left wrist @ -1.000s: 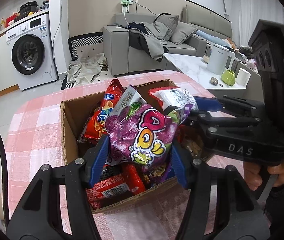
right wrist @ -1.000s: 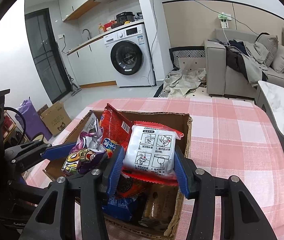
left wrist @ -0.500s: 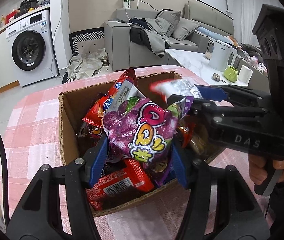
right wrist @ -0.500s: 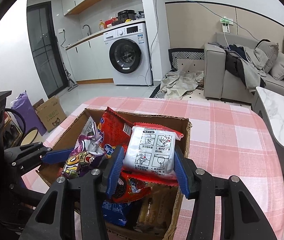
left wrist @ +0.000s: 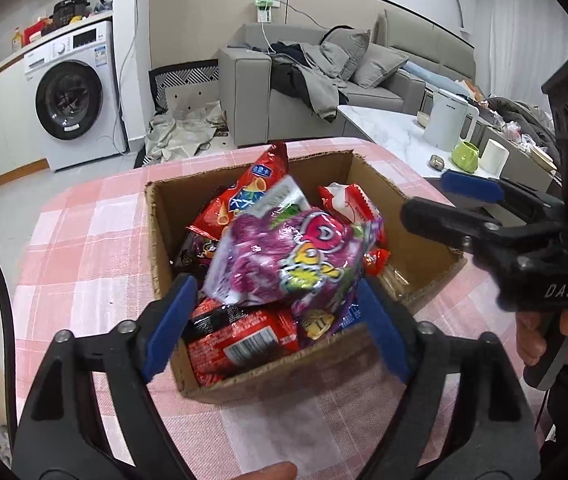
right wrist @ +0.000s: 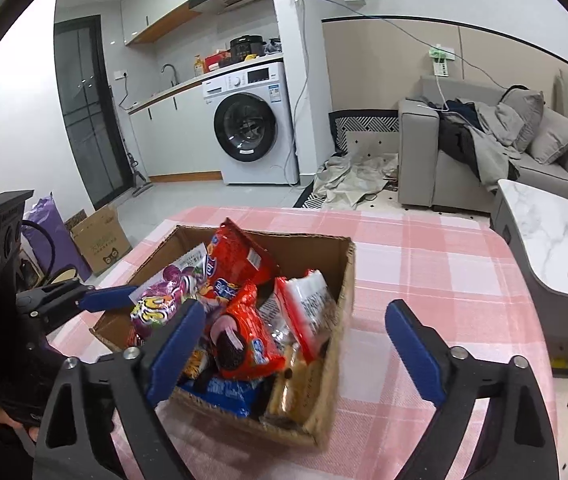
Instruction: Organize snacks
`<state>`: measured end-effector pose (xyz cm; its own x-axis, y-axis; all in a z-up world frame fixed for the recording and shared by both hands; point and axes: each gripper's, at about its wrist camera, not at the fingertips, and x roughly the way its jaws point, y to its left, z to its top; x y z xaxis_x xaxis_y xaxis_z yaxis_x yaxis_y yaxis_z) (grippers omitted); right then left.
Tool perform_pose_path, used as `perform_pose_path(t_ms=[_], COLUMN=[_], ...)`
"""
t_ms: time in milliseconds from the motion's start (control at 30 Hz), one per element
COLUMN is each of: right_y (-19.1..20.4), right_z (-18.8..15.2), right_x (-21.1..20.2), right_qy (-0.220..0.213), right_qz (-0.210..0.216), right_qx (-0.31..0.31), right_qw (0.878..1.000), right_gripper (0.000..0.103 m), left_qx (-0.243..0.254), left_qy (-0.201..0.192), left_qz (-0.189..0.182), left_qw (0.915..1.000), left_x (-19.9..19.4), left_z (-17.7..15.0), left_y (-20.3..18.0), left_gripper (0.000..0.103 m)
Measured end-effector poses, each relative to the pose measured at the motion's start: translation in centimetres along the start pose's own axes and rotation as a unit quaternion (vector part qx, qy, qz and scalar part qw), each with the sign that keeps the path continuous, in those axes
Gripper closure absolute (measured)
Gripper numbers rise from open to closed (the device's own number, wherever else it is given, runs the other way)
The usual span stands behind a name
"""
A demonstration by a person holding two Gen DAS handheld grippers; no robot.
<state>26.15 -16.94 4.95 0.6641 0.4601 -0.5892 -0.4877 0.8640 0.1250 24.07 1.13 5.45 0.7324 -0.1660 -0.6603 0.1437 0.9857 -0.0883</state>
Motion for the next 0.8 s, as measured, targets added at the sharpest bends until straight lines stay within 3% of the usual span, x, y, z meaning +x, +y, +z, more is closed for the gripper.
perform_pose_path(t_ms=[200, 267, 500, 800], right_y=[-0.7, -0.5, 0.6, 1.2], right_z=[-1.1, -1.5, -2.7, -4.8], right_x=[-2.1, -2.8, -5.2, -7.3], right_qy=[-0.012, -0.018, -0.049, -0.082], right_qz=[0.019, 0.029, 0.054, 0.065], right_qx=[0.017, 0.018, 0.014, 0.01], right_qw=[1.0, 0.999, 0.997, 0.995], right_gripper=[0.001, 0.001, 0.0, 0.0], left_qx=[-0.01, -0.017, -0.024, -0.025], left_qy=[-0.013, -0.02, -0.054, -0.093], left_qz=[0.007, 0.011, 0.015, 0.046], left_qw=[0.9998, 0.9996, 0.9981, 0.9943], left_x=[-2.2, -2.9, -5.8, -8.0], left_z=[-1.0, -1.3, -3.2, -5.4], left_y=[0.6, 0.9, 1.3, 1.2], left_gripper=[0.014, 0.0, 0.001, 0.001])
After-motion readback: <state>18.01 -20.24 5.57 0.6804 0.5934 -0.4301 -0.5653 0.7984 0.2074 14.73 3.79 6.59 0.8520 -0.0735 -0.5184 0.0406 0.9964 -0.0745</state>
